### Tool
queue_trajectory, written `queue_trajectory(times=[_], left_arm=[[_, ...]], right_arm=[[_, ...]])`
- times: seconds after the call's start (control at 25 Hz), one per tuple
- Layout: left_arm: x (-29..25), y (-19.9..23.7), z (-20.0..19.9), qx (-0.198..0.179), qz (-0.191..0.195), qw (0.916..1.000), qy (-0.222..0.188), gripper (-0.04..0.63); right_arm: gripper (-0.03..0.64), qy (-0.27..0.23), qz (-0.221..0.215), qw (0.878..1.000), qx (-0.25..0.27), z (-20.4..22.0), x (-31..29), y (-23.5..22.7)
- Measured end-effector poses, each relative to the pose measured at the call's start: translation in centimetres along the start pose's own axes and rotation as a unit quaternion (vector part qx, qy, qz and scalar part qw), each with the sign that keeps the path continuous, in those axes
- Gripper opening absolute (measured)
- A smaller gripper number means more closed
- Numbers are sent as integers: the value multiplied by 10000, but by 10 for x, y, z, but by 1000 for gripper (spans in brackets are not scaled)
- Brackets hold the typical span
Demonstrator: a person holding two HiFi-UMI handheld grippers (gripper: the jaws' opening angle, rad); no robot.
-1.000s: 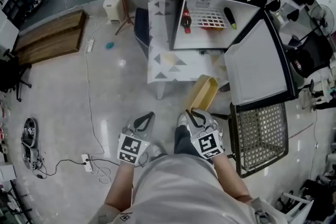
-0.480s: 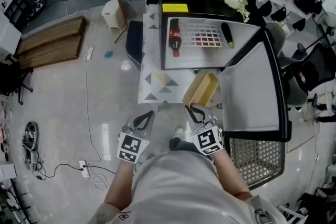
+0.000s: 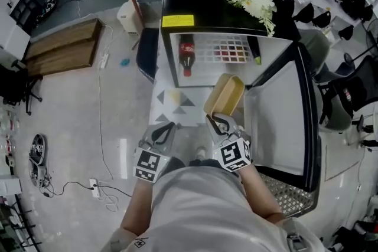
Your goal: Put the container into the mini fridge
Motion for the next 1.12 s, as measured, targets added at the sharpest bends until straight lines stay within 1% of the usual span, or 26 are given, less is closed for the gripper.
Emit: queue_trajectory(times=[0.24, 0.4, 0.64, 0.84, 1.0, 1.12], left_arm=[[-14, 13, -3, -9, -45, 9999, 89, 9], [-24, 29, -7, -50, 69, 10000, 47, 9], [-34, 59, -8, -284, 341, 9990, 86, 9], [-38, 82, -8, -299, 447, 9985, 21, 9], [-40, 94, -6, -260, 516, 9983, -12, 9], [-42, 100, -5, -247, 548, 9982, -47, 9]], right_arm=[[12, 92, -93, 9999, 3, 1, -17, -15], [12, 325, -24, 9994, 111, 0, -32, -27], [12, 789, 45, 9954, 538, -8, -57, -48], [14, 1234, -28, 9863, 1090, -10, -80, -64], [14, 1442, -109, 9797, 1390, -16, -98, -74], [14, 1619, -170, 9721, 1687, -19, -110, -83]])
Point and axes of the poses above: the fingertips, and each gripper's own axes: x backward along the fingers, y to its left, z out of its underside, the point moved 6 cm from there along x, backward along the fingers, and after that the axes turned 5 degrees about -x, right-handed, at the moved point
